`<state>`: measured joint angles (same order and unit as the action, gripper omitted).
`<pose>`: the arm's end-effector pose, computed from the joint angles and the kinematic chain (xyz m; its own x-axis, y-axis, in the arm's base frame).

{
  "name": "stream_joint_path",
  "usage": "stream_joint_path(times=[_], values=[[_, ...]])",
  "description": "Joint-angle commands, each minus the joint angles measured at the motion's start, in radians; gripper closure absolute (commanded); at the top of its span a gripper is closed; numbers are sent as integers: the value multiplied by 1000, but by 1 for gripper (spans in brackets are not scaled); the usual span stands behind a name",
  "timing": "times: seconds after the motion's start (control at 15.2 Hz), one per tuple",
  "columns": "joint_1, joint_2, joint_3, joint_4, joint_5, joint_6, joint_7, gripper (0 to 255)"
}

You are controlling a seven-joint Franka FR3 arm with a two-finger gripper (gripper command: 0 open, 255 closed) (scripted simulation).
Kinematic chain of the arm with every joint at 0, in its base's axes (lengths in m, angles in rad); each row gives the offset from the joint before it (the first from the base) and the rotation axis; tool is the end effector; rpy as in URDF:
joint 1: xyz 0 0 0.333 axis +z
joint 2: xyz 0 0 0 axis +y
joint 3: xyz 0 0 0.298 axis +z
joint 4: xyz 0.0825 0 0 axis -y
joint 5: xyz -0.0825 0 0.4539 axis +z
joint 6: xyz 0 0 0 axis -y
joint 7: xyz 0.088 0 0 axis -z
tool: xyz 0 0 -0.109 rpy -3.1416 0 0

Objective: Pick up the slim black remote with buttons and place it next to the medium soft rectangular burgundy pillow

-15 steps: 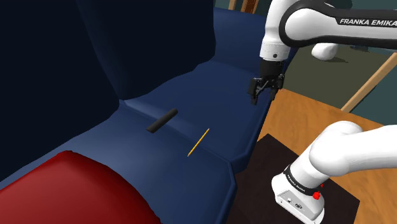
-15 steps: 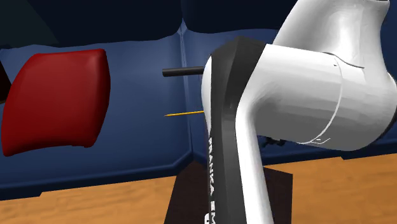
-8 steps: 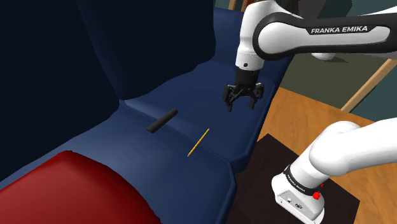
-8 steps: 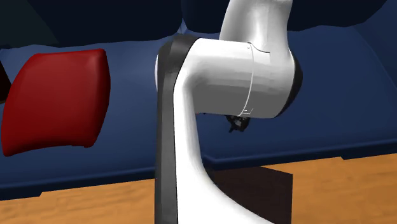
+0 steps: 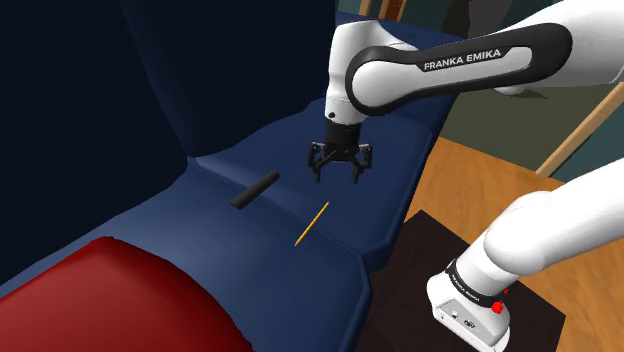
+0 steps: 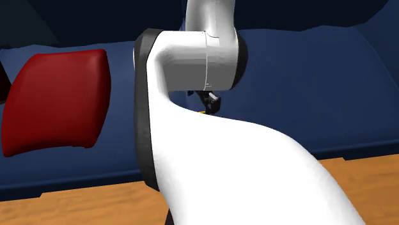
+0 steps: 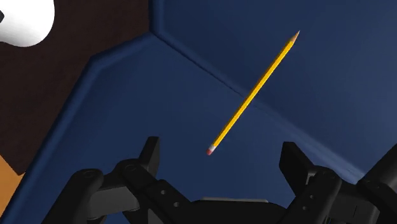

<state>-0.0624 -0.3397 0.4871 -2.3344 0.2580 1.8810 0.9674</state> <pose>0.4535 0.2238 0.3915 0.7690 -0.6229 -0.1440 -0.6188 -0.7817 0.0770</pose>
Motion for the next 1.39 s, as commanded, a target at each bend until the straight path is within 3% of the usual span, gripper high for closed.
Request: stream_joint_path(times=[0.0,0.26,0.53,1.12,1.32], values=[[-15,81,42,47,-22,46,101,0],[-35,254,106,154,-108,119,305,0],[-24,439,129,285,-232,161,515,0],[121,824,32,668,-463,138,883,0],[128,842,24,664,-472,158,893,0]])
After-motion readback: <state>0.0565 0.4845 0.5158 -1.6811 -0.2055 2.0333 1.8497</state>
